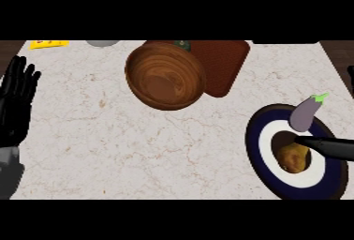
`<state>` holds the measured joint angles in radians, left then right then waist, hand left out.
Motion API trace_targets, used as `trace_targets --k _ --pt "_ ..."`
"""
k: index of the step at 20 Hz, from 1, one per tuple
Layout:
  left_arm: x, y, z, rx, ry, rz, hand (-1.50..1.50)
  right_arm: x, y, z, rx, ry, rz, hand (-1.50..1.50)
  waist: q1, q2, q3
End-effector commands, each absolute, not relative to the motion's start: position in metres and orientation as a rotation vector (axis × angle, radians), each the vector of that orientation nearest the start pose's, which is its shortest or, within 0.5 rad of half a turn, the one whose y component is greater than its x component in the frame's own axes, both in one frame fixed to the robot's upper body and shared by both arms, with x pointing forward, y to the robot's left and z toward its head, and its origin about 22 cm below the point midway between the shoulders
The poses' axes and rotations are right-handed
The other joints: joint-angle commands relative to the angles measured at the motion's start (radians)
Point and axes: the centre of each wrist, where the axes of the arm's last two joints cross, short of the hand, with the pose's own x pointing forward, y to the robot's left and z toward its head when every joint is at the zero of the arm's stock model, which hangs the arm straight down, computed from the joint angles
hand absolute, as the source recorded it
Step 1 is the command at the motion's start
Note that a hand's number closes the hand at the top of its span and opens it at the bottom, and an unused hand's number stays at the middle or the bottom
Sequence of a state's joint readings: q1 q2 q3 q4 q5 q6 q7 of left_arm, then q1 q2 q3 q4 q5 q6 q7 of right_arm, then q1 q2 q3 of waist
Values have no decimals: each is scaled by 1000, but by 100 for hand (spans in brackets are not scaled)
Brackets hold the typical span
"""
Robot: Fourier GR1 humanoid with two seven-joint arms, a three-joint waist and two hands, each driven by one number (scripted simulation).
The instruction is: Pick the eggplant from the plate and place it in the bowl
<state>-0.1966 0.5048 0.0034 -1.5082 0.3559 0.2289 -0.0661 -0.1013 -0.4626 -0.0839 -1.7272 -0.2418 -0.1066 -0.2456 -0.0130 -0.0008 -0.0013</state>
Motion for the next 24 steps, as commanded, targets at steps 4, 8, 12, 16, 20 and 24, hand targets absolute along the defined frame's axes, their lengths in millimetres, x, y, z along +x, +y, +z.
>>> trace_targets --k 4,8,12,16,20,24 --pt "285 327 81 251 -1779 47 0 232 -376 178 -541 -1909 318 -150 0 -4 0" --pt "297 331 85 263 -1785 46 0 224 -400 212 -589 -1717 469 -150 -12 0 -1" --pt "287 327 79 276 -1776 57 0 213 -409 226 -560 -1476 747 -150 -15 -5 -1" --pt "283 340 67 259 -1787 33 0 216 -421 232 -490 -1371 848 -150 5 1 0" --pt "308 327 95 247 -1775 31 0 221 -435 241 -494 -1315 917 -150 7 2 1" --pt "301 322 83 254 -1808 40 0 228 -430 202 -495 -1248 925 -150 14 2 1"
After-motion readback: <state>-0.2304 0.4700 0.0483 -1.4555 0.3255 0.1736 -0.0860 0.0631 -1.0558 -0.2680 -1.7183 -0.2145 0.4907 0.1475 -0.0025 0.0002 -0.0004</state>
